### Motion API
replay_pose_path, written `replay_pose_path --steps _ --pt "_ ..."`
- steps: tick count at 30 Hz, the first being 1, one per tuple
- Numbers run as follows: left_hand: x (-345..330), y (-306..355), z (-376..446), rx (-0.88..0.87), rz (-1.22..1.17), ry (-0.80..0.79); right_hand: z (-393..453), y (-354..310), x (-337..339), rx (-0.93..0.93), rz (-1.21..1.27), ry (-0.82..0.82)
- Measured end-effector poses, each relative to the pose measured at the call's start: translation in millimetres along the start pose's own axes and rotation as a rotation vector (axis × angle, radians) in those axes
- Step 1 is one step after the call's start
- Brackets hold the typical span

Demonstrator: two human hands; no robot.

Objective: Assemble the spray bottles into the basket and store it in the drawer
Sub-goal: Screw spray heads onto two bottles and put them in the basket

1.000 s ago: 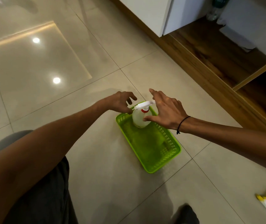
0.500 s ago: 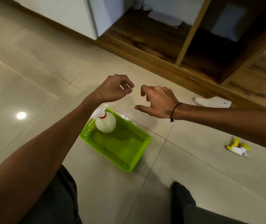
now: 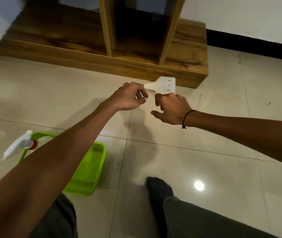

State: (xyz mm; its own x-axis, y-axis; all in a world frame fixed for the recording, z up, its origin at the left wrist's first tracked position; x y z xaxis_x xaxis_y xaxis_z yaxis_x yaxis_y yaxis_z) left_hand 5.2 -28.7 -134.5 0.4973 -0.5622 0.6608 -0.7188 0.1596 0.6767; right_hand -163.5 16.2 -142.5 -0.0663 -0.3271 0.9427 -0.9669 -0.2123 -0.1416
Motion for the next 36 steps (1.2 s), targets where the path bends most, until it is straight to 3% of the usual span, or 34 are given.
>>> replay_pose_path --steps 8,14,20,28,33,36 --pt "-40 27 74 0.001 0.105 -0.012 -21 100 -43 -0.260 0.061 0.016" --pt "-56 30 112 0.000 0.056 0.035 -20 139 -74 -0.225 -0.245 -0.094" --pt "-58 39 139 -0.028 0.201 0.107 -17 158 -95 -0.149 -0.401 -0.205" --pt "-83 43 161 -0.057 0.429 -0.016 -13 164 -99 -0.046 -0.487 -0.175" --pt "-95 31 160 -0.015 0.564 -0.055 -13 164 -97 -0.039 -0.301 -0.173" --pt "-99 19 154 0.034 0.526 -0.025 -13 166 -85 -0.119 0.000 -0.070"
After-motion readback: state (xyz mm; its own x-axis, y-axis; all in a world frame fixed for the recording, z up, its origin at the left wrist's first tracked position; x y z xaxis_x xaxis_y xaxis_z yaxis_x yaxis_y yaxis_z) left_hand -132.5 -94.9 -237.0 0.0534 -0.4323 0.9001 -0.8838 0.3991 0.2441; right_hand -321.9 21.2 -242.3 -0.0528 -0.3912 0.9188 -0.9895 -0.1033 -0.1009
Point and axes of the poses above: each hand's wrist, its own z-axis towards the middle knuckle, its own x-axis out of the back of the hand, y = z × x, the point moved 5 cm from there along z, towards the middle knuckle, and after that the axes turned 6 degrees about -y, right-handed, at the moved point
